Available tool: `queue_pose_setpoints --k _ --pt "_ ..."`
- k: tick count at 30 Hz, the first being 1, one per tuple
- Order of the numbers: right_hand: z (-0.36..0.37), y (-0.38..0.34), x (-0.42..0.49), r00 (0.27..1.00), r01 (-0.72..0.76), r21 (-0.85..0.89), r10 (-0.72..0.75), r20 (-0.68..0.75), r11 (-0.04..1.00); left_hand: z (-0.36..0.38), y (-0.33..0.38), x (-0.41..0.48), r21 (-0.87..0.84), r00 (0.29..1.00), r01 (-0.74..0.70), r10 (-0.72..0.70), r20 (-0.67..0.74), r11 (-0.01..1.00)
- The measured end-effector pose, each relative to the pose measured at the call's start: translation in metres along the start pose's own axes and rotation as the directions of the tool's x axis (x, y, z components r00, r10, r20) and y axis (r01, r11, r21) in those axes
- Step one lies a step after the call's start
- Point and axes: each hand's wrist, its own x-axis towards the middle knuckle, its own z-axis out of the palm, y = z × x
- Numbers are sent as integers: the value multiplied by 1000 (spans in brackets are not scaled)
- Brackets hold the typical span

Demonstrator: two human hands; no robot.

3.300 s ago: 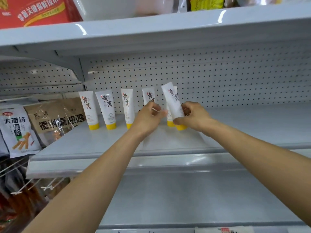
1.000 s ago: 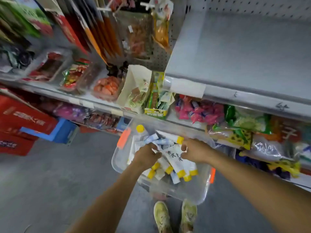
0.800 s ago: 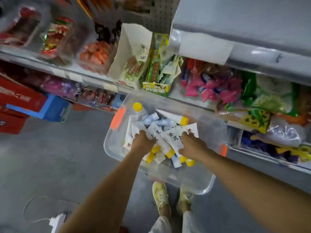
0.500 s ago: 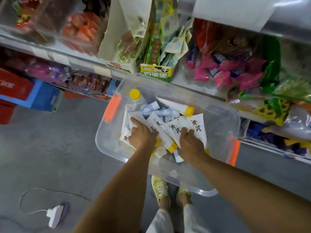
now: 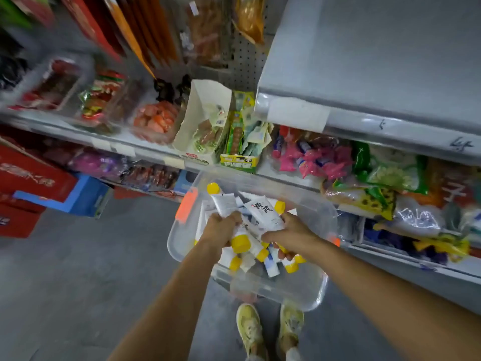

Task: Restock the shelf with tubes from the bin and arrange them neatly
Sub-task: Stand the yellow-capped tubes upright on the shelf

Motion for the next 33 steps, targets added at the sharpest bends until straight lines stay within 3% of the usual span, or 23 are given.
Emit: queue_pose_setpoints --k 5,10,13,18,23,29,33 --pt "-21 -43 -68 973 212 117 -199 -117 970 -8 42 -68 -11 975 -220 220 41 975" --pt "-37 -78 -128 921 356 167 -316 -226 919 -4 98 -136 -58 901 -417 421 106 907" --pt "-50 -96 -162 862 460 163 -396 -316 873 2 128 -176 -113 832 -521 533 155 846" --pt "-77 -120 -219 765 578 119 -485 -424 807 3 163 -229 -170 749 -573 597 288 801" --pt "-106 -138 -266 679 670 81 -564 -470 738 12 196 -272 -205 571 -723 737 361 660" --pt "-151 -157 -314 554 763 -54 -695 -458 644 37 239 -311 -238 434 -828 850 300 507" --pt "-180 -179 -336 496 820 -74 -770 -402 567 48 270 -335 -237 397 -868 897 197 436"
